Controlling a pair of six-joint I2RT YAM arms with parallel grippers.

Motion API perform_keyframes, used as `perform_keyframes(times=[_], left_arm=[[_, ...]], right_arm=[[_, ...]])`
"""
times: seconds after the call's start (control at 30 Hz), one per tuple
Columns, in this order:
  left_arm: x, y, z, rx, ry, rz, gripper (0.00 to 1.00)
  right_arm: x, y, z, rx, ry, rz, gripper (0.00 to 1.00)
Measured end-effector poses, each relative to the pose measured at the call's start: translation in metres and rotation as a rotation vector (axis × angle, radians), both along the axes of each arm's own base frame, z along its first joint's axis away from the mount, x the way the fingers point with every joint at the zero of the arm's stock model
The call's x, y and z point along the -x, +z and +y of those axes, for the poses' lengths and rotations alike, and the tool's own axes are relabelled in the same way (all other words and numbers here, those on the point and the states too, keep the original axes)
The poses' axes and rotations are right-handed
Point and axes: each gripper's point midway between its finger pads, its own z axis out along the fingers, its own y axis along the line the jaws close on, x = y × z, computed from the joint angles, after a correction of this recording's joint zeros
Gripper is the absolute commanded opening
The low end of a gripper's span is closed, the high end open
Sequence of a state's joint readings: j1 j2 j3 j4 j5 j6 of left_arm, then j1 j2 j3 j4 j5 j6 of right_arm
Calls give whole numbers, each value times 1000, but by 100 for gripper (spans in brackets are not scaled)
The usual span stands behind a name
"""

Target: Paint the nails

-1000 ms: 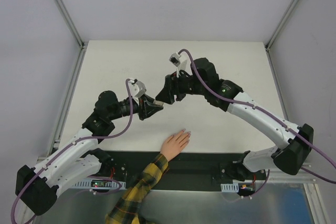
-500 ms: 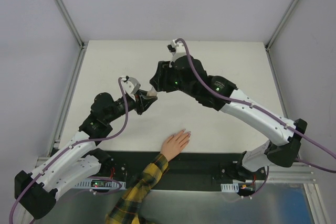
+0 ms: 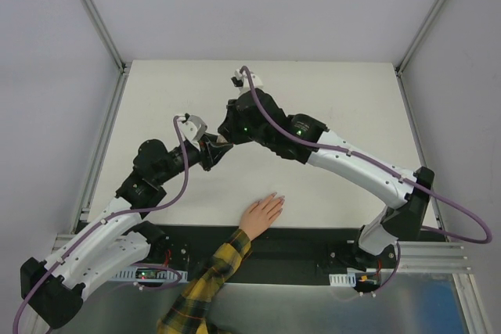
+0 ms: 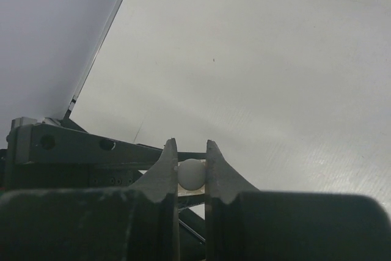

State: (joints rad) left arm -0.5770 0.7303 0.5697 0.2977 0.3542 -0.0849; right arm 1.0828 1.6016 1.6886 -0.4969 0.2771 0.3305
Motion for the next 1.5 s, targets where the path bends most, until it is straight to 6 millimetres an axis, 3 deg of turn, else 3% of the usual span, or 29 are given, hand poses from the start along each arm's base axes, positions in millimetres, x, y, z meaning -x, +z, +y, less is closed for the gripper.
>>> perform_keyframes(times=[0.2,0.43,0.63,0.67,0.73,0.77,0.83,0.87,0.9,1.1,1.2,1.3,1.5], left_arm=[[9,-1,-6,-1,-60,3,0],[59,4,-36,66,-416,60,0],[85,0,-46,90,-628,183,0],[86,-1,-45,88,-635,187,0],[87,0,-45,83,-632,179,0],[85,1,-45,81,-619,169,0],[77,3,-44,77,-562,142,0],[74,2,-43,68,-539,125,0],[71,2,-42,60,-513,110,0],[38,2,-29,23,-284,35,0],[22,3,-18,6,-163,11,0],[10,8,-6,3,-62,-19,0],[-2,16,8,10,45,-54,0]], right_arm=[[5,-3,-5,-26,92,-34,0],[57,3,-29,-269,650,-51,0],[80,-3,-40,-310,841,-24,0],[81,-3,-41,-311,848,-29,7],[81,-1,-42,-305,831,-47,17],[80,0,-42,-302,819,-54,39],[74,3,-42,-287,751,-55,51],[68,6,-41,-274,694,-52,65],[61,12,-41,-269,643,-55,68],[38,57,-41,-216,369,-115,70],[29,78,-39,-226,261,-136,64],[17,75,-40,-215,163,-111,60],[2,38,-14,-143,93,-31,56]])
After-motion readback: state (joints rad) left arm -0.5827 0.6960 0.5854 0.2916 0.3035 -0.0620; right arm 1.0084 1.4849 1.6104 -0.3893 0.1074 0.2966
